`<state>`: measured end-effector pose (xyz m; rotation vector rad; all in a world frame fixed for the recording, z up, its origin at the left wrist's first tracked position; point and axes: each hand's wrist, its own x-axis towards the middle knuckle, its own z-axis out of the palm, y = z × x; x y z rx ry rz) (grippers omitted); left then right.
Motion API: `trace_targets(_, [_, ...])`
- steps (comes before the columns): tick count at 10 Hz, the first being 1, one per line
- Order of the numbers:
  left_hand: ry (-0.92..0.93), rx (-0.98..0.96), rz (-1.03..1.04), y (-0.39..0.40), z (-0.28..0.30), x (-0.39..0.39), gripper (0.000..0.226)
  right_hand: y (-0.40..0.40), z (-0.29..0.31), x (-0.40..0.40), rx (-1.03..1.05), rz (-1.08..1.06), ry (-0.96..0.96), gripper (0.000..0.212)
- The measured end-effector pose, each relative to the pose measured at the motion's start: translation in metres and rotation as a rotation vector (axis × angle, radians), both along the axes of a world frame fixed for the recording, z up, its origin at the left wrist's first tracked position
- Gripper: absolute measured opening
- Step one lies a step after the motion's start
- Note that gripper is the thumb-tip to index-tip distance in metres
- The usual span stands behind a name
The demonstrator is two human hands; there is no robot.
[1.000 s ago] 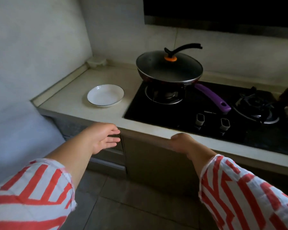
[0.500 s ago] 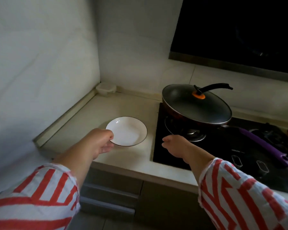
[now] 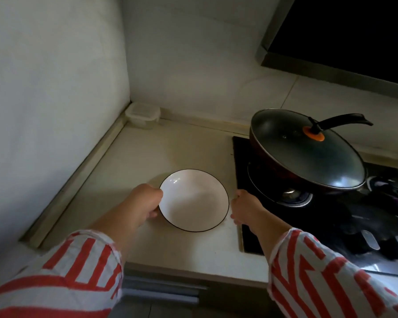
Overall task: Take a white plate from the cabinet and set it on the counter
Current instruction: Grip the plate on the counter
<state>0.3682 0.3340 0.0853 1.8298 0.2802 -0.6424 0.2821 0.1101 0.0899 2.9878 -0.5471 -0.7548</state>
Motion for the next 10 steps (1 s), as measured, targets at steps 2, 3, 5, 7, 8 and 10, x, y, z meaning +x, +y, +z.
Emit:
trace_targets(2, [0.063,0.074,-0.108,-0.012,-0.008,0.004,0.030,0.006,-0.006,0.035,0.039,-0.094,-0.015,0.050])
trace_targets(3, [0.038,0.106,-0.121,-0.013,-0.008,0.009,0.034,0.010,-0.010,0.040,0.049,-0.137,0.021,0.050])
trace_targets(5, [-0.031,0.122,-0.077,-0.011,-0.008,0.043,0.039,0.011,0.000,0.066,0.696,-0.622,-0.262,0.035])
trace_targets(7, [-0.117,0.031,0.022,-0.011,-0.009,0.079,0.039,0.007,-0.009,0.099,0.883,-0.573,-0.385,0.049])
trace_targets(8, [-0.124,0.006,0.064,-0.012,-0.012,0.087,0.037,0.007,-0.013,0.110,0.895,-0.580,-0.379,0.052])
trace_targets(10, [-0.072,-0.094,0.123,-0.015,-0.022,0.092,0.038,0.006,-0.023,0.119,0.903,-0.604,-0.374,0.051])
